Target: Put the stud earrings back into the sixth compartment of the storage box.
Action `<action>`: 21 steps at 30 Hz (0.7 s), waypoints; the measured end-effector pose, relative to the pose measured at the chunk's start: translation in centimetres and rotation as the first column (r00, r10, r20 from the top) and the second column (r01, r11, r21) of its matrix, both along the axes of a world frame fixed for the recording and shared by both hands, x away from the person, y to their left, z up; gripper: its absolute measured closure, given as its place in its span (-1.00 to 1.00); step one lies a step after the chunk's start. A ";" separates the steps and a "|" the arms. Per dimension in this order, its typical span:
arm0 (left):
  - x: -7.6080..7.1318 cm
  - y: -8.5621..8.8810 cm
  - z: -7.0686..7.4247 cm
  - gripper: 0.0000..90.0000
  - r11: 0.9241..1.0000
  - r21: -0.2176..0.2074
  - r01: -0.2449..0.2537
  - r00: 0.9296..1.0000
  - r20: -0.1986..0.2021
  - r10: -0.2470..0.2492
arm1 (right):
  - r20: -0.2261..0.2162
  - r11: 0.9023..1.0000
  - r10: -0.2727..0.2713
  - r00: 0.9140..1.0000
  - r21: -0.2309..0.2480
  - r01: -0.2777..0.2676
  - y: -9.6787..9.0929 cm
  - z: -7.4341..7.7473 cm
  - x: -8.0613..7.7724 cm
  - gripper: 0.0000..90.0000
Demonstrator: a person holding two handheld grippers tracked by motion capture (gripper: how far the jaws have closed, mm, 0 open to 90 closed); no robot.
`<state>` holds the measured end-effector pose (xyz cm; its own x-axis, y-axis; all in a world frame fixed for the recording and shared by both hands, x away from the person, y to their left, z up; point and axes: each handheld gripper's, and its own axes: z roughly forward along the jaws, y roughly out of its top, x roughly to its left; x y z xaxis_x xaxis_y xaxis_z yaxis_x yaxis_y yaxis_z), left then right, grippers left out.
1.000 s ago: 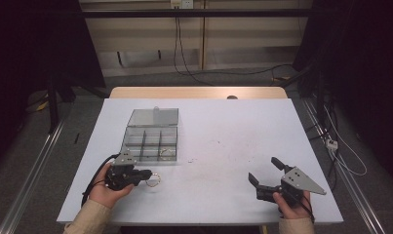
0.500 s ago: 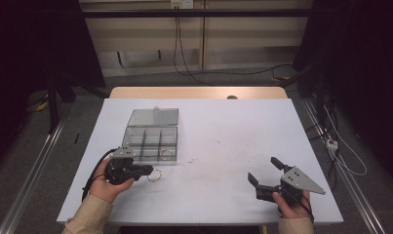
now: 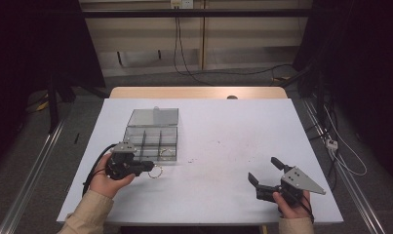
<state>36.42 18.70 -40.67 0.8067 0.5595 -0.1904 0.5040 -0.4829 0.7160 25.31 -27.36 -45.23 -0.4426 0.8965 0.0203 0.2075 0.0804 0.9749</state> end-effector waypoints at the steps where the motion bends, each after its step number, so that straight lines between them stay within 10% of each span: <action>1: 0.1 0.0 0.1 0.93 1.000 0.000 0.002 1.000 -0.001 -0.002 | 0.000 1.000 0.000 1.000 0.000 0.000 0.0 0.0 0.0 -0.91; 21: 1.5 -0.8 1.3 0.93 1.000 -0.011 0.000 1.000 -0.003 0.000 | -0.001 1.000 0.001 1.000 -0.005 -0.001 0.1 0.0 0.0 -0.91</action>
<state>37.92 17.86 -39.35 0.8060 0.5574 -0.1992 0.5065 -0.4752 0.7195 25.34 -27.29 -45.24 -0.4432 0.8963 0.0164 0.2087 0.0854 0.9742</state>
